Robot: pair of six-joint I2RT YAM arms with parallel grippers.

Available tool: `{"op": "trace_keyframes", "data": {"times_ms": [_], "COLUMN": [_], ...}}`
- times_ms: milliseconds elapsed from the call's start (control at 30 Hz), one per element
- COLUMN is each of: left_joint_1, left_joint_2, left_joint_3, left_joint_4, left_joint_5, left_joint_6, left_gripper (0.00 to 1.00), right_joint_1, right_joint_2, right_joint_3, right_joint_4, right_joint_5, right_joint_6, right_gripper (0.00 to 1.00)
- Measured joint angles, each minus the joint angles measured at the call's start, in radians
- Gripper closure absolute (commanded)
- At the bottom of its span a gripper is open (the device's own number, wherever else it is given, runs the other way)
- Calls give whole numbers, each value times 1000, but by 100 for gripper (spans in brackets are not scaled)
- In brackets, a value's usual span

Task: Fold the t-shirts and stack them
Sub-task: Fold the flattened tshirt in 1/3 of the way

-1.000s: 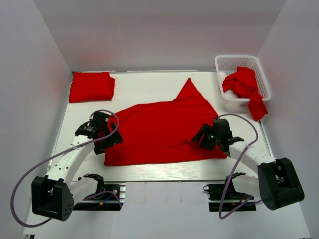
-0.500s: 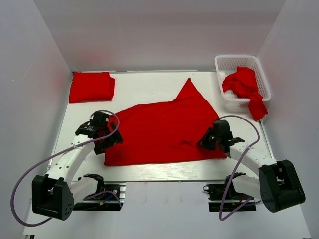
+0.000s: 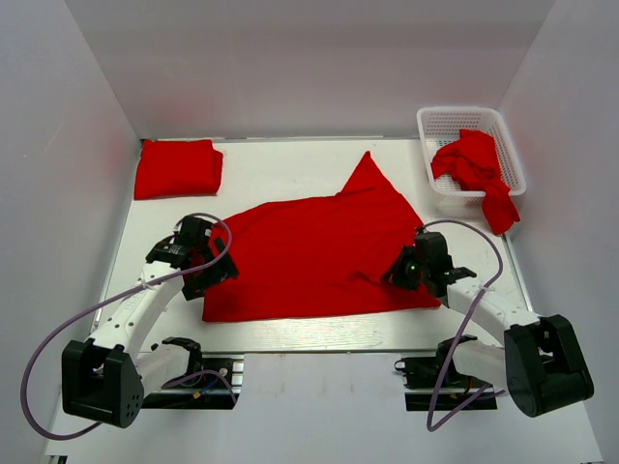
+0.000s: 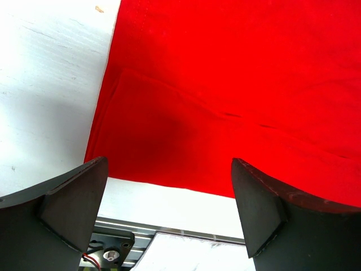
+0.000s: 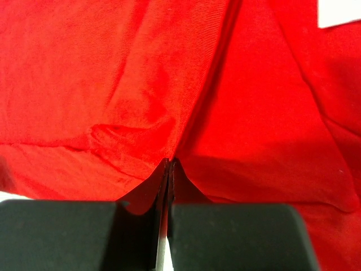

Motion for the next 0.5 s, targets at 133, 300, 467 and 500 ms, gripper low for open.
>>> {"op": "trace_keyframes", "data": {"times_ms": [133,300,467,500], "left_joint_1": [0,0,0,0], "left_joint_2": [1,18,52,59], "left_joint_3": [0,1,5,7], "left_joint_4": [4,21,31,34], "left_joint_5": [0,0,0,0], "left_joint_6": [0,0,3,3], "left_gripper": [0,0,0,0], "right_joint_1": [0,0,0,0], "right_joint_2": [2,36,117,137], "right_joint_3": [12,62,128,140], "right_joint_4": [14,62,112,119], "right_joint_5": [-26,-36,-39,-42], "right_joint_6": [-11,-13,-14,-14], "right_gripper": [100,100,100,100]}}
